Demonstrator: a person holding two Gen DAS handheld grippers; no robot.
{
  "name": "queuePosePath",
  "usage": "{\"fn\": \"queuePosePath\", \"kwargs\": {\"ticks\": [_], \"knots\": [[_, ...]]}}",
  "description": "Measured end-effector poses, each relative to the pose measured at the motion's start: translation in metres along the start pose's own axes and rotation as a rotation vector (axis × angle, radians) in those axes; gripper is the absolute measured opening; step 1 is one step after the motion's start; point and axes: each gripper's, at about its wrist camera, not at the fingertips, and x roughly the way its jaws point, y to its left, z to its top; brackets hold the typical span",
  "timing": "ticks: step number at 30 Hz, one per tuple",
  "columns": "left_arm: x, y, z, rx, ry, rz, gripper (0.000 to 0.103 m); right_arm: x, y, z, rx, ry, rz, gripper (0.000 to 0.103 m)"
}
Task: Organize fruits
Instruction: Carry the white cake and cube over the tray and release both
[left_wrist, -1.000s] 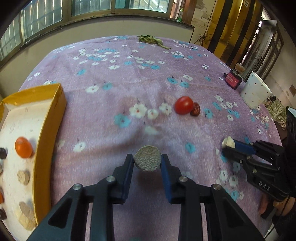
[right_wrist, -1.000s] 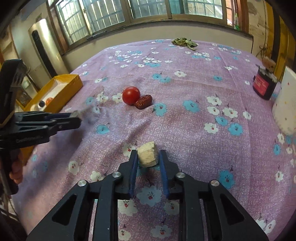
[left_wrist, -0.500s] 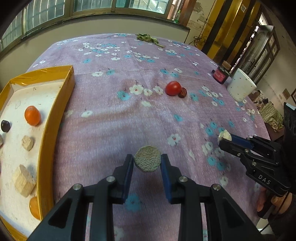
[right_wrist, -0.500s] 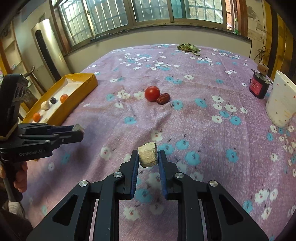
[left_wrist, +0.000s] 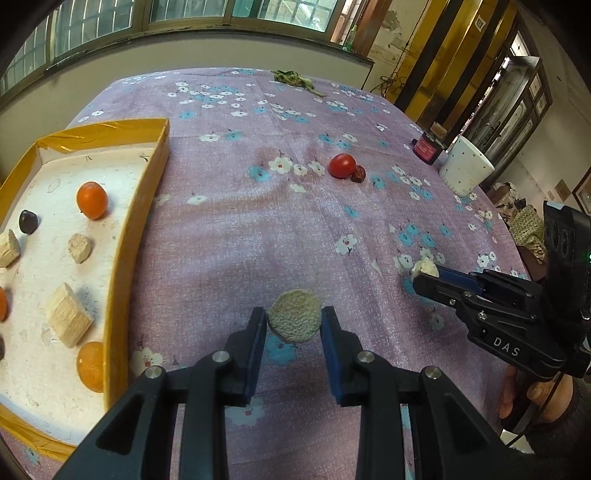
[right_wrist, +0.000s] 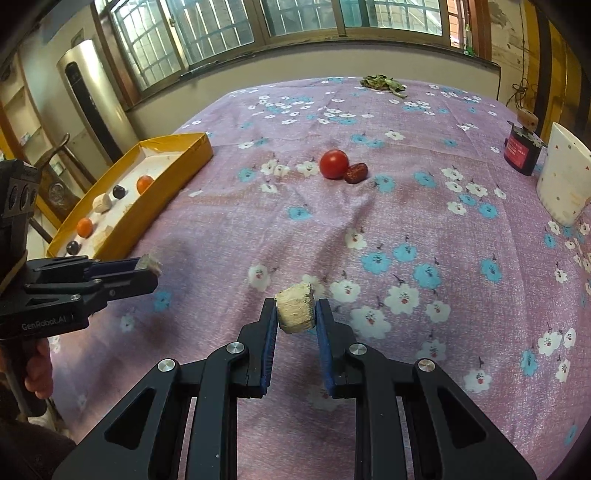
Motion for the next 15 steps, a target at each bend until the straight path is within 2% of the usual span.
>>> {"fn": "queuePosePath", "kwargs": {"ticks": [5, 15], "knots": [[-0.014, 0.012, 0.001, -0.022, -0.024, -0.007, 0.032, 0.001, 0.019, 0.009, -0.029, -0.006, 0.011, 0.020], [-0.040, 0.044, 0.001, -0.066, -0.058, 0.025, 0.032, 0.010, 0.052, 0.026, -0.069, -0.010, 0.049, 0.020]]}}
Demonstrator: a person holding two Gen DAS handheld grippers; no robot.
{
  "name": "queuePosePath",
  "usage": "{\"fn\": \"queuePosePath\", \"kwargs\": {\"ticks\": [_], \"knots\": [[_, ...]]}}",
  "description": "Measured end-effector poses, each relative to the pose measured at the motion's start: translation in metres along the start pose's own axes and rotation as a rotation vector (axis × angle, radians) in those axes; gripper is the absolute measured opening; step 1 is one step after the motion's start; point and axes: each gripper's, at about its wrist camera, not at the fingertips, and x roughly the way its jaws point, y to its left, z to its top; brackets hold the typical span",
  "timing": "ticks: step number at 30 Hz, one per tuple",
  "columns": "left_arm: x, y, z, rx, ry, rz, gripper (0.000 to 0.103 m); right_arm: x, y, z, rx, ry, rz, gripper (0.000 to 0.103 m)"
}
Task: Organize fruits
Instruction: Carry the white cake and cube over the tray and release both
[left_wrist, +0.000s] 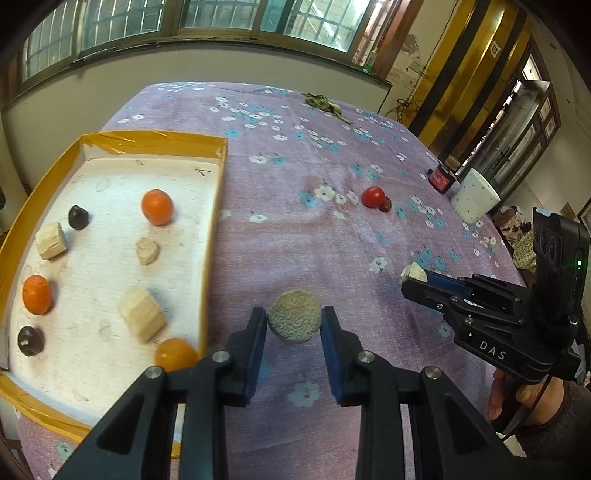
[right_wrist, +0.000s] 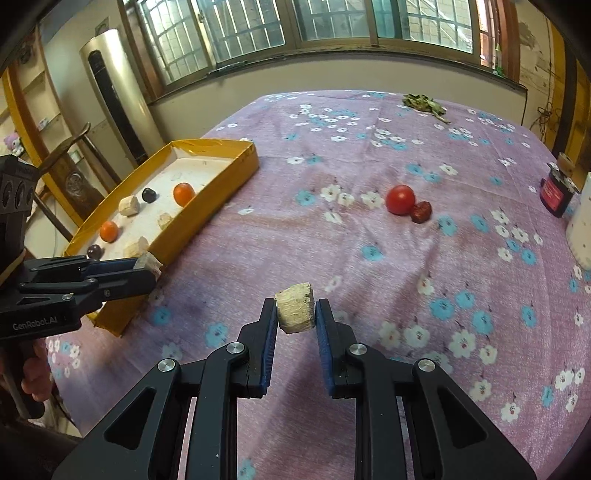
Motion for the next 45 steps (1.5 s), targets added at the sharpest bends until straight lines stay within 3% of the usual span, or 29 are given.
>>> {"fn": "queuePosePath", "kwargs": {"ticks": [16, 26, 38, 45], "knots": [[-0.026, 0.059, 0.002, -0.079, -0.029, 0.062, 0.032, 0.026, 0.059, 0.038, -0.087, 0.005, 0.078, 0.020], [-0.031, 0.100, 0.039, -0.075, -0.049, 0.123, 0.032, 0.054, 0.090, 0.083, -0.128, 0.001, 0.105, 0.020], [0.010, 0.162, 0.102, -0.096, -0.017, 0.171, 0.032, 0.122, 0.118, 0.145, -0.117, 0.026, 0.140, 0.020], [0.044, 0.182, 0.116, -0.112, 0.032, 0.189, 0.032, 0.165, 0.116, 0.160, -0.095, 0.072, 0.125, 0.020]]}}
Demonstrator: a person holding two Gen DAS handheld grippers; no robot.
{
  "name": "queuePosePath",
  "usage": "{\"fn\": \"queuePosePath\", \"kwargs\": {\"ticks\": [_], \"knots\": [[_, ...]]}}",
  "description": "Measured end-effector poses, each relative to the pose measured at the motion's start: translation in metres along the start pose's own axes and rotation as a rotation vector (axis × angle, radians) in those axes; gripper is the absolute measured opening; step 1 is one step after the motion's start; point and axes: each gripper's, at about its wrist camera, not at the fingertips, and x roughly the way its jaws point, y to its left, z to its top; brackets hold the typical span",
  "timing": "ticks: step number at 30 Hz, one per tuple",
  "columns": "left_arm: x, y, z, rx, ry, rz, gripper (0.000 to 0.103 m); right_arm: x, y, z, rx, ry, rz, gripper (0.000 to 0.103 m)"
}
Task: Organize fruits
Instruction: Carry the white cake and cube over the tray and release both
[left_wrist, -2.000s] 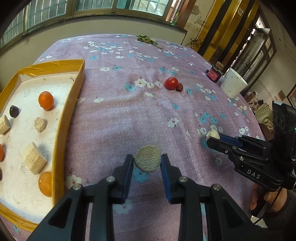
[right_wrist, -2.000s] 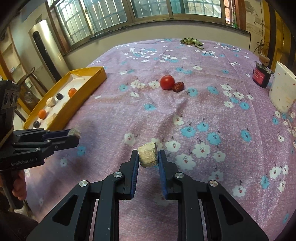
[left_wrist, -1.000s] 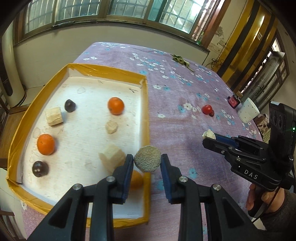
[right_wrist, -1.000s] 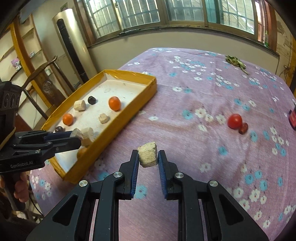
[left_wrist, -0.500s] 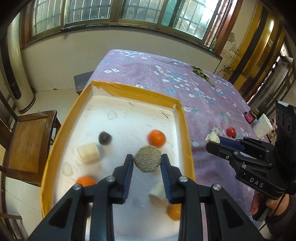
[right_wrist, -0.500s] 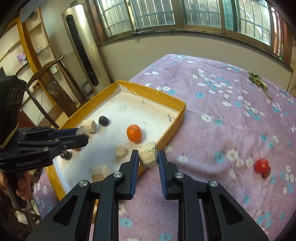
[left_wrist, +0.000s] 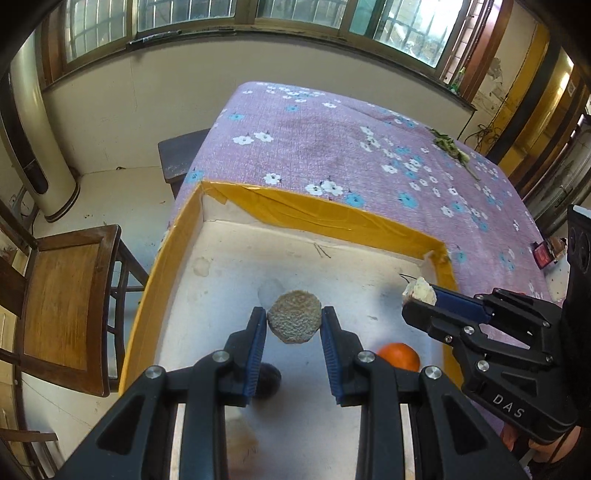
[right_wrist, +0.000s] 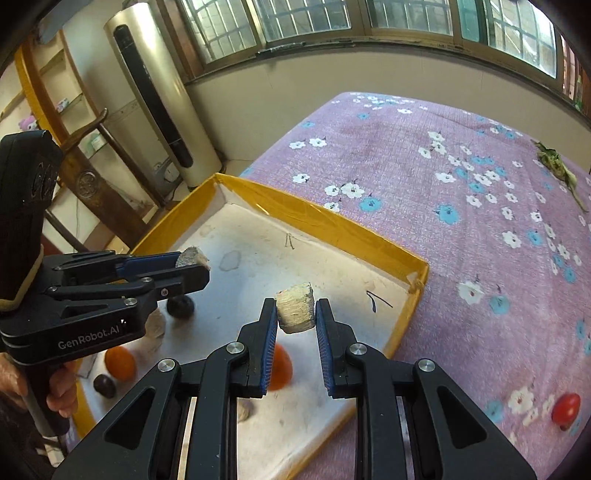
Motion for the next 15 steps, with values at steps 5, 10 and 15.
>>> {"fn": "queuePosePath", "kwargs": {"ticks": [5, 10, 15], "knots": [[0.016, 0.006, 0.005, -0.006, 0.034, 0.010, 0.032, 0.017, 0.000, 0.001, -0.025, 0.035, -0.014, 0.020], [0.024, 0.009, 0.011, -0.016, 0.046, 0.008, 0.032, 0.026, -0.003, 0.001, -0.040, 0.054, -0.026, 0.020], [0.029, 0.009, 0.013, -0.021, 0.048, 0.022, 0.033, 0.027, -0.002, 0.000, -0.062, 0.053, -0.046, 0.021]]}}
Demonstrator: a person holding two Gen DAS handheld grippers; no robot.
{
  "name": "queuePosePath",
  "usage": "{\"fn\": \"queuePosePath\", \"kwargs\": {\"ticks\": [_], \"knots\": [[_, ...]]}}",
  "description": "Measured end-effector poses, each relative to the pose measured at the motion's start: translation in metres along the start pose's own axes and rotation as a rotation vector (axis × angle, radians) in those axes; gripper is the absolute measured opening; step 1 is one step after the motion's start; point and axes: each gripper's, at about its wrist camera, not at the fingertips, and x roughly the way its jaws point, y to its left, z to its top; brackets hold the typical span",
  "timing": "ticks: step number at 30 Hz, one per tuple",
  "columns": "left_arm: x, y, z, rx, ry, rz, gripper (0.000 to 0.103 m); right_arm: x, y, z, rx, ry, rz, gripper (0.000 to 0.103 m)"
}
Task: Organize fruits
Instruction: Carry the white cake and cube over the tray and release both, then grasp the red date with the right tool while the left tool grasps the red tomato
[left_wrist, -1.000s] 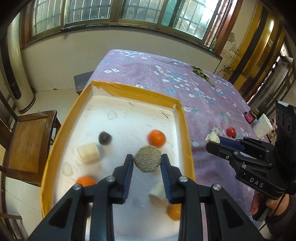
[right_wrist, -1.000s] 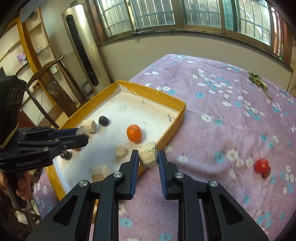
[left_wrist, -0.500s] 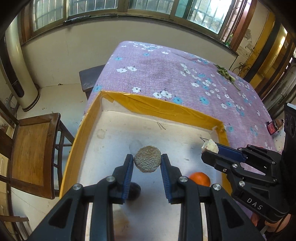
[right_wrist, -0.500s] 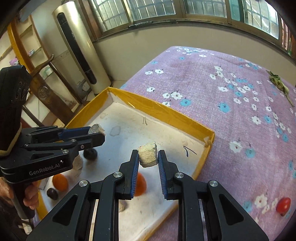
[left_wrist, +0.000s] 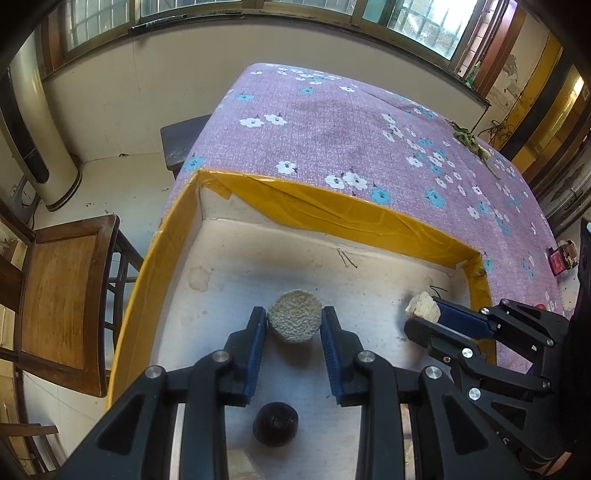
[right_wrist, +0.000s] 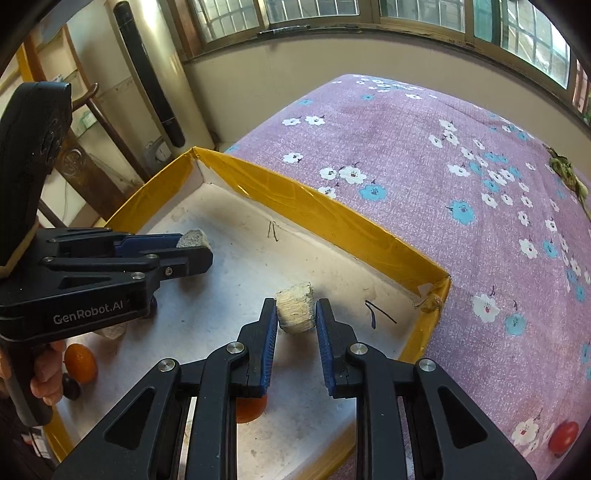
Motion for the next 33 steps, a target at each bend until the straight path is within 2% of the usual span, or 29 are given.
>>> {"fn": "queuePosePath", "kwargs": {"ticks": [6, 8, 12, 14, 15, 20, 28, 33], "knots": [[-0.002, 0.003, -0.002, -0.008, 0.004, 0.018, 0.035, -0.009, -0.004, -0.003, 0.019, -0.007, -0.017, 0.026], [-0.005, 0.005, -0.005, -0.015, 0.004, 0.029, 0.040, -0.015, -0.005, -0.005, 0.027, -0.007, -0.027, 0.029], [-0.016, 0.007, -0.013, -0.015, -0.014, 0.051, 0.045, -0.026, -0.004, -0.014, 0.045, -0.007, -0.035, 0.029], [-0.023, 0.008, -0.017, -0.016, -0.031, 0.069, 0.056, -0.035, -0.002, -0.019, 0.055, -0.017, -0.027, 0.030], [-0.026, 0.008, -0.019, -0.020, -0.041, 0.077, 0.058, -0.039, -0.001, -0.021, 0.057, -0.020, -0.026, 0.031], [-0.042, 0.006, -0.031, -0.022, -0.071, 0.104, 0.061, -0.056, 0.008, -0.035, 0.055, -0.025, -0.013, 0.031], [-0.070, -0.019, -0.056, -0.001, -0.117, 0.137, 0.070, -0.086, 0.020, -0.068, 0.028, -0.047, -0.008, 0.034], [-0.086, -0.047, -0.071, 0.013, -0.146, 0.137, 0.075, -0.108, 0.004, -0.096, 0.062, -0.062, 0.009, 0.038]]}}
